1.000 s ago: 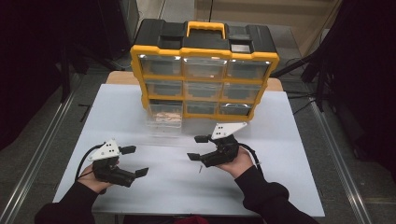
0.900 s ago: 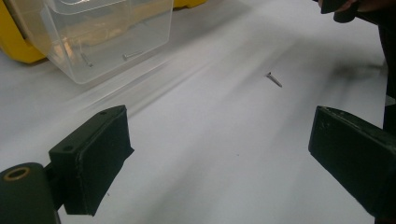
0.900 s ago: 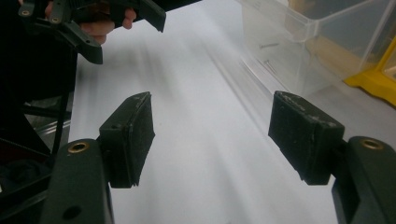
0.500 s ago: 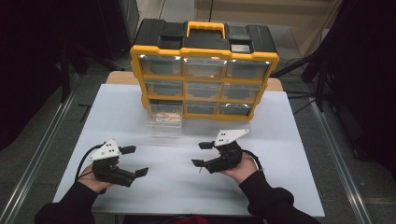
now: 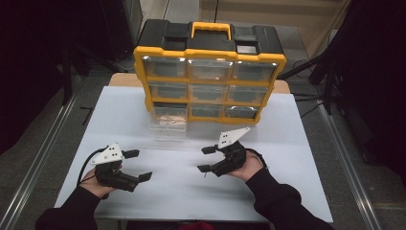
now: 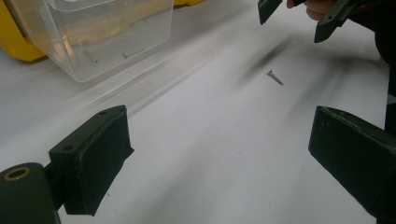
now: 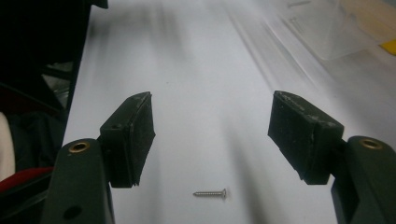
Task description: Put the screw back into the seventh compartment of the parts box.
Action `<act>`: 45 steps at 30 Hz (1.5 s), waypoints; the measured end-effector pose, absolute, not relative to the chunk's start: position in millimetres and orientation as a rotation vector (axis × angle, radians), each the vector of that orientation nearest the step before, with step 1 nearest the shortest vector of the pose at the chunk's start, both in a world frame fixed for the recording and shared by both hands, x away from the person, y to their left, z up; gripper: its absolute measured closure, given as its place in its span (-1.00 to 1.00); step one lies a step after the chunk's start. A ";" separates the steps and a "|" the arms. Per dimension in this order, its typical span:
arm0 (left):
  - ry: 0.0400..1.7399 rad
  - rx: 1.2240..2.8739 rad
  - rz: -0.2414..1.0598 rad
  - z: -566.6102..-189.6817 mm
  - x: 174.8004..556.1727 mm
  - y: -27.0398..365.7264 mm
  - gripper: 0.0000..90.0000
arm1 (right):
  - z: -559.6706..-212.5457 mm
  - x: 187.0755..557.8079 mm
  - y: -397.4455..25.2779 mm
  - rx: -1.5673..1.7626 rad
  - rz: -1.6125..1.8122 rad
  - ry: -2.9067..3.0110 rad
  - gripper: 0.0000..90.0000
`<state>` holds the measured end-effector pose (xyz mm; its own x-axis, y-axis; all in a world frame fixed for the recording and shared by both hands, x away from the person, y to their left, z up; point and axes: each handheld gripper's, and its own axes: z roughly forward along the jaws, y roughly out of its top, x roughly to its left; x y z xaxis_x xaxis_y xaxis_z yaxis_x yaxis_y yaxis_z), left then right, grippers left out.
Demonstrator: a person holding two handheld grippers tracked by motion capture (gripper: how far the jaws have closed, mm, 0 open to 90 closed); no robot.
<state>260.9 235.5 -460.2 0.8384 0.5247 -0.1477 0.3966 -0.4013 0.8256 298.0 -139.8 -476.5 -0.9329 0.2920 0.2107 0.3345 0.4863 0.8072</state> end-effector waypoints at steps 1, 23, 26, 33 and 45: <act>0.674 2.043 0.166 -460.4 261.0 235.4 -0.88 | -478.0 299.2 -139.8 -0.550 -1.463 -2.661 -0.28; 0.679 2.041 0.165 -460.9 261.0 235.2 -0.88 | -496.3 313.1 -138.9 -0.327 -1.374 -2.700 -0.28; 0.681 2.040 0.165 -461.0 261.4 235.5 -0.88 | -498.0 313.4 -138.1 -0.295 -1.347 -2.716 -0.27; 0.682 2.044 0.166 -461.0 261.2 235.4 -0.88 | -499.9 317.4 -137.5 -0.226 -1.289 -2.756 -0.19; 0.685 2.046 0.168 -460.9 261.4 236.1 -0.88 | -500.4 320.6 -126.7 -0.074 -1.195 -2.809 -0.16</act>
